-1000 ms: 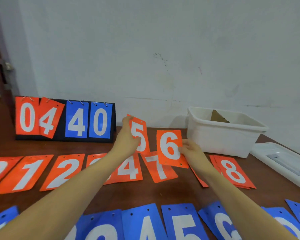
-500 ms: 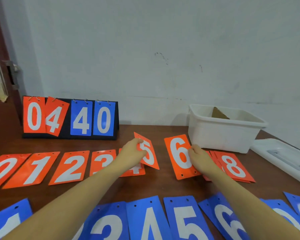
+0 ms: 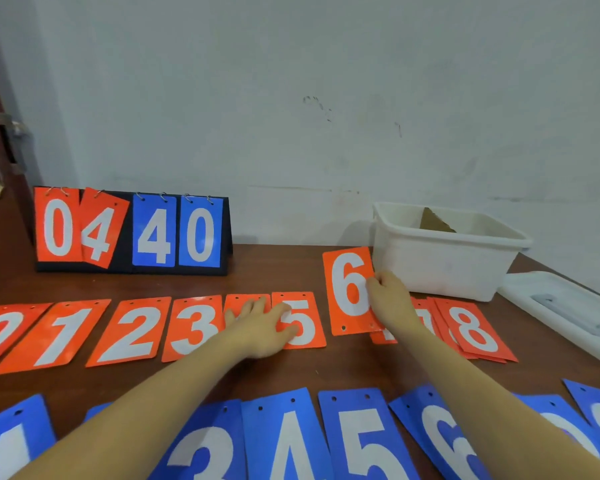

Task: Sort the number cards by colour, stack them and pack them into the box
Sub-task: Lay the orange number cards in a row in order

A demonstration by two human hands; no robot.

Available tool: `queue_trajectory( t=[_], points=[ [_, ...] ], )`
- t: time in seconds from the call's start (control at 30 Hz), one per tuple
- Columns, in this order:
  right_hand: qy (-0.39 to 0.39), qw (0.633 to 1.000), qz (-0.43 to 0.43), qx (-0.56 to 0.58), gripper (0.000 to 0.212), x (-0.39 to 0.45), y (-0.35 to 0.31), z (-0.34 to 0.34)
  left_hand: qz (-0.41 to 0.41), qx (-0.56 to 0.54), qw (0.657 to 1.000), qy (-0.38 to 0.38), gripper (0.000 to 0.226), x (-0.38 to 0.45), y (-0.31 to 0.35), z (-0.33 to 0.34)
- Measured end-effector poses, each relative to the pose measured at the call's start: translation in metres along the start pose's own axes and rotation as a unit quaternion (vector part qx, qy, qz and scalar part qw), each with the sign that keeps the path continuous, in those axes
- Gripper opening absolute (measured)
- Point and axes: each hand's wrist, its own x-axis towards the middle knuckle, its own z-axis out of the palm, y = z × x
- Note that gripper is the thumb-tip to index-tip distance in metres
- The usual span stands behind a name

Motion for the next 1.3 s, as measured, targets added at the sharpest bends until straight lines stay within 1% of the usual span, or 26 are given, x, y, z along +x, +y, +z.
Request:
queue_trajectory(
  t=[0.13,0.2,0.27,0.33,0.37,0.4,0.47,0.5,0.53,0.57,0.6,0.63,0.67,0.7,0.73,0.77,0.8,0.83,0.9,0.97,1.03,1.1,1.13,1.17,1.23,1.3],
  points=[
    [-0.014,1.0,0.004,0.003,0.025,-0.001,-0.005,0.021,-0.001,-0.002,1.0,0.019,0.061,-0.007,-0.01,0.003],
    [-0.013,1.0,0.009,0.014,0.024,-0.003,-0.006,0.028,-0.005,-0.021,0.998,0.059,0.059,-0.01,-0.014,0.001],
    [-0.004,1.0,0.012,0.02,0.02,-0.002,-0.006,0.029,-0.011,-0.049,0.991,0.121,0.053,-0.01,-0.017,-0.006],
    [0.0,1.0,0.014,0.0,0.02,0.001,-0.004,0.024,-0.002,-0.071,0.984,0.162,0.049,-0.008,-0.013,-0.013],
    [0.002,1.0,0.02,-0.004,0.021,0.003,-0.002,0.02,0.02,-0.111,0.981,0.156,0.05,-0.007,-0.007,-0.016],
    [0.005,1.0,0.025,0.01,0.023,0.005,0.0,0.016,0.048,-0.187,0.972,0.136,0.052,-0.006,0.003,-0.017],
    [-0.002,0.997,0.028,0.068,0.025,0.004,0.001,0.007,0.094,-0.355,0.926,0.089,0.058,-0.004,0.031,-0.016],
    [-0.016,0.995,0.02,0.098,0.024,0.004,0.001,0.003,0.107,-0.401,0.905,0.09,0.059,-0.001,0.045,-0.016],
    [-0.031,0.992,0.014,0.12,0.024,0.004,-0.001,-0.001,0.11,-0.42,0.894,0.111,0.057,0.004,0.056,-0.014],
    [-0.043,0.991,0.006,0.126,0.025,0.005,0.0,-0.005,0.106,-0.42,0.89,0.143,0.053,0.009,0.065,-0.013],
    [-0.054,0.992,-0.004,0.114,0.027,0.006,0.001,-0.009,0.091,-0.402,0.895,0.172,0.05,0.014,0.071,-0.014],
    [-0.061,0.995,-0.017,0.071,0.028,0.01,0.009,-0.013,0.072,-0.376,0.906,0.18,0.05,0.017,0.072,-0.014],
    [-0.07,0.996,-0.035,-0.029,0.028,0.014,0.019,-0.018,0.062,-0.347,0.921,0.166,0.052,0.019,0.072,-0.012],
    [-0.097,0.979,-0.051,-0.171,0.031,0.016,0.032,-0.022,0.057,-0.306,0.941,0.134,0.053,0.02,0.07,-0.008],
    [-0.13,0.943,-0.057,-0.3,0.038,0.016,0.047,-0.025,0.052,-0.245,0.963,0.096,0.053,0.018,0.069,-0.005],
    [-0.156,0.913,-0.048,-0.375,0.045,0.014,0.058,-0.029,0.044,-0.172,0.982,0.069,0.052,0.015,0.068,-0.001],
    [-0.178,0.897,-0.029,-0.404,0.049,0.012,0.066,-0.032,0.035,-0.111,0.992,0.054,0.051,0.014,0.067,0.002],
    [-0.19,0.893,-0.014,-0.408,0.05,0.009,0.07,-0.036,0.031,-0.075,0.995,0.049,0.05,0.013,0.067,0.004],
    [-0.199,0.889,-0.007,-0.411,0.051,0.007,0.075,-0.043,0.039,-0.053,0.997,0.051,0.049,0.015,0.069,0.006],
    [-0.199,0.891,-0.005,-0.408,0.05,0.008,0.077,-0.05,0.057,-0.058,0.993,0.085,0.049,0.018,0.074,0.006],
    [-0.163,0.905,-0.027,-0.392,0.048,0.012,0.08,-0.055,0.069,-0.084,0.983,0.148,0.047,0.023,0.084,0.007],
    [-0.099,0.913,-0.049,-0.392,0.046,0.017,0.083,-0.061,0.075,-0.099,0.978,0.167,0.043,0.034,0.096,0.005],
    [-0.085,0.909,-0.046,-0.406,0.046,0.02,0.086,-0.066,0.078,-0.097,0.979,0.162,0.042,0.04,0.103,0.003],
    [-0.088,0.902,-0.033,-0.422,0.046,0.023,0.09,-0.07,0.079,-0.09,0.981,0.153,0.042,0.047,0.111,0.002],
    [-0.125,0.891,0.013,-0.437,0.048,0.024,0.103,-0.081,0.072,-0.077,0.985,0.134,0.044,0.064,0.125,0.001],
    [-0.141,0.892,0.053,-0.426,0.05,0.025,0.115,-0.093,0.055,-0.065,0.991,0.108,0.05,0.08,0.137,0.004]
  ],
)
